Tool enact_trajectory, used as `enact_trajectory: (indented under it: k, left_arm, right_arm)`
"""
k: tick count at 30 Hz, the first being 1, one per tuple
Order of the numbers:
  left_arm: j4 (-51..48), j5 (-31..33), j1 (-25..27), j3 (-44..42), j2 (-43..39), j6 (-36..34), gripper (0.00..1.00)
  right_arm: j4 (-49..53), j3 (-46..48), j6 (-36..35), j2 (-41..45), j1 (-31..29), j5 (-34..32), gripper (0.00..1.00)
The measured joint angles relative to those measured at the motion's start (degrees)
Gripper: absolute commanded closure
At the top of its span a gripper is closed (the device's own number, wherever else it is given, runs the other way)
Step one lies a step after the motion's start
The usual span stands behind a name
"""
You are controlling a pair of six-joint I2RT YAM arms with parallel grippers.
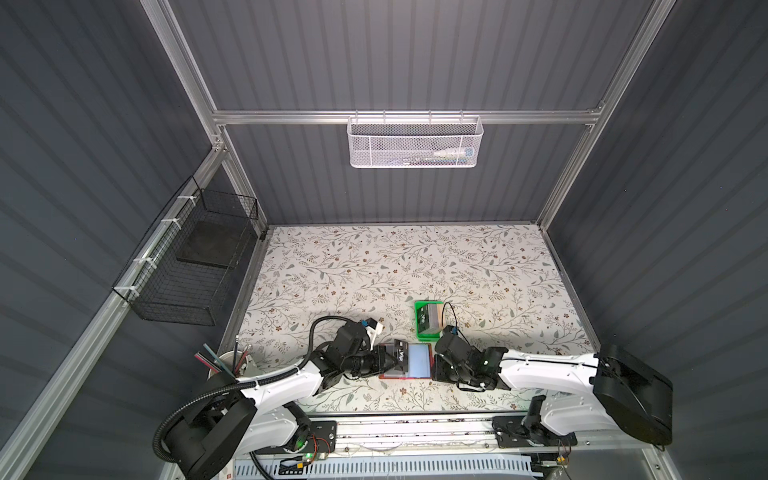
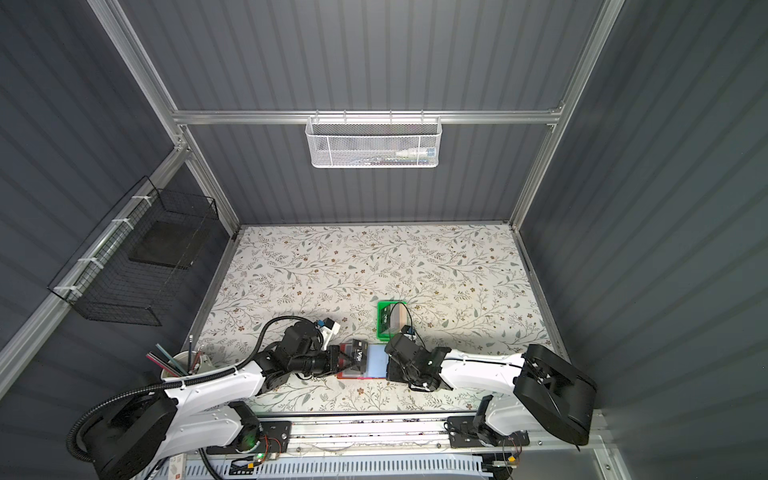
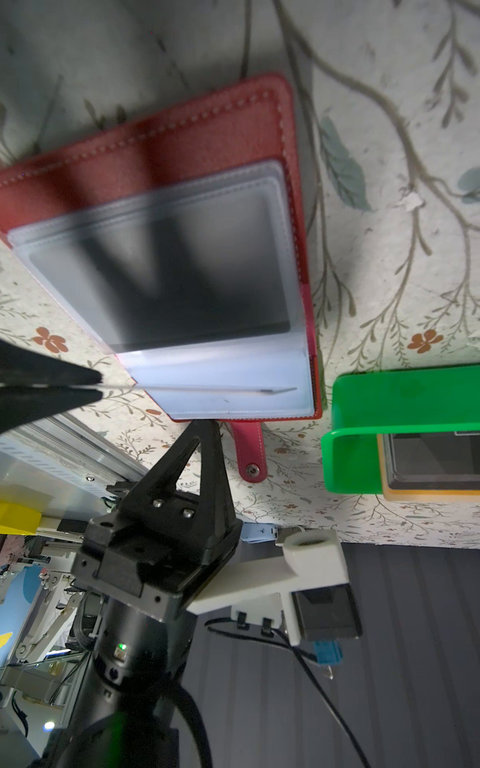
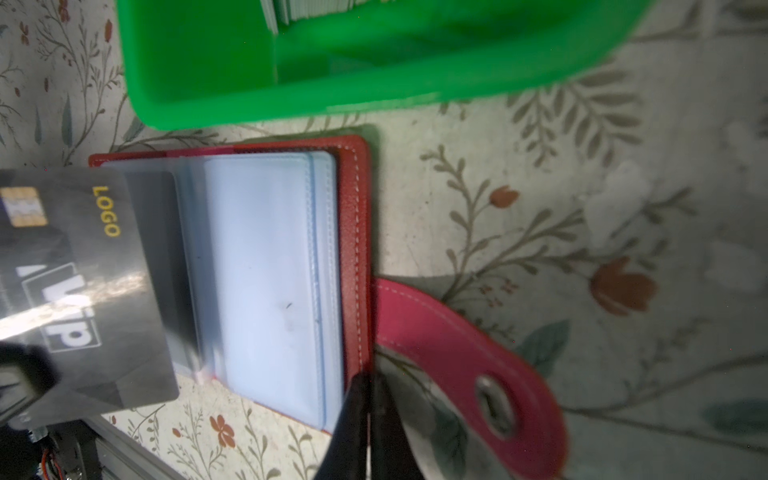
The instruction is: Put the credit cards into the card holder
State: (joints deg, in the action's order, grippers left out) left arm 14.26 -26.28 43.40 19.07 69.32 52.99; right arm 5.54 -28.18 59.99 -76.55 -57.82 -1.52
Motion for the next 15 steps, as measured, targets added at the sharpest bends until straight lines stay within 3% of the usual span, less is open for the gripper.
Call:
enact_trajectory:
  k: [15]
  left_arm:
    - [5.5,-0.2,0.0,-2.8,4.4,2.1,0.97]
  right_arm:
    - [0.2,-0.5,0.0,-0.5,-0.2,-0.2,0.93]
